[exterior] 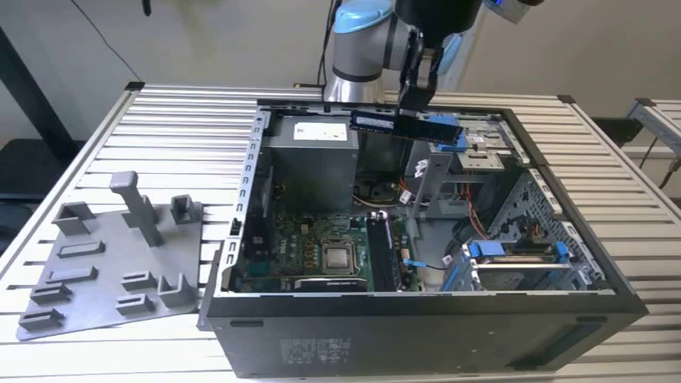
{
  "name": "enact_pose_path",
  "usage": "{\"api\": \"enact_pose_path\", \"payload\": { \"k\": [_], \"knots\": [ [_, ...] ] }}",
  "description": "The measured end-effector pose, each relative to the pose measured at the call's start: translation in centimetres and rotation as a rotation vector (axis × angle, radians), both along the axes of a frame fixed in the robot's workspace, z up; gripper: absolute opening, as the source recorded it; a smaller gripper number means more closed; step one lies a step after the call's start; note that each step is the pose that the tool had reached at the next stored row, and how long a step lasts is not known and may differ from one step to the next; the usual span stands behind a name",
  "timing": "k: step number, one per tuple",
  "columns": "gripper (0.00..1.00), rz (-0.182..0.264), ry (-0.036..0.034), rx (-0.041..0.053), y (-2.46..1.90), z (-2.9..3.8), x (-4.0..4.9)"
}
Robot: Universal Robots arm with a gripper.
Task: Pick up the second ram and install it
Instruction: 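Insert the second ram into the second slot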
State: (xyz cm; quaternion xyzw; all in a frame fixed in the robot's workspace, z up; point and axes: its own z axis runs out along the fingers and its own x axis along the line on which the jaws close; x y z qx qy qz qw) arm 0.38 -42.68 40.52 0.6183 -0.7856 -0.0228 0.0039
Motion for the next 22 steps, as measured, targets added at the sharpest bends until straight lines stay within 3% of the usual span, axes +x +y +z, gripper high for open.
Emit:
{"api": "enact_pose_path", "payload": {
  "k": [22],
  "knots": [
    [0.14, -0.267, 0.0, 0.0, 0.0, -0.04, 0.0]
  ]
}}
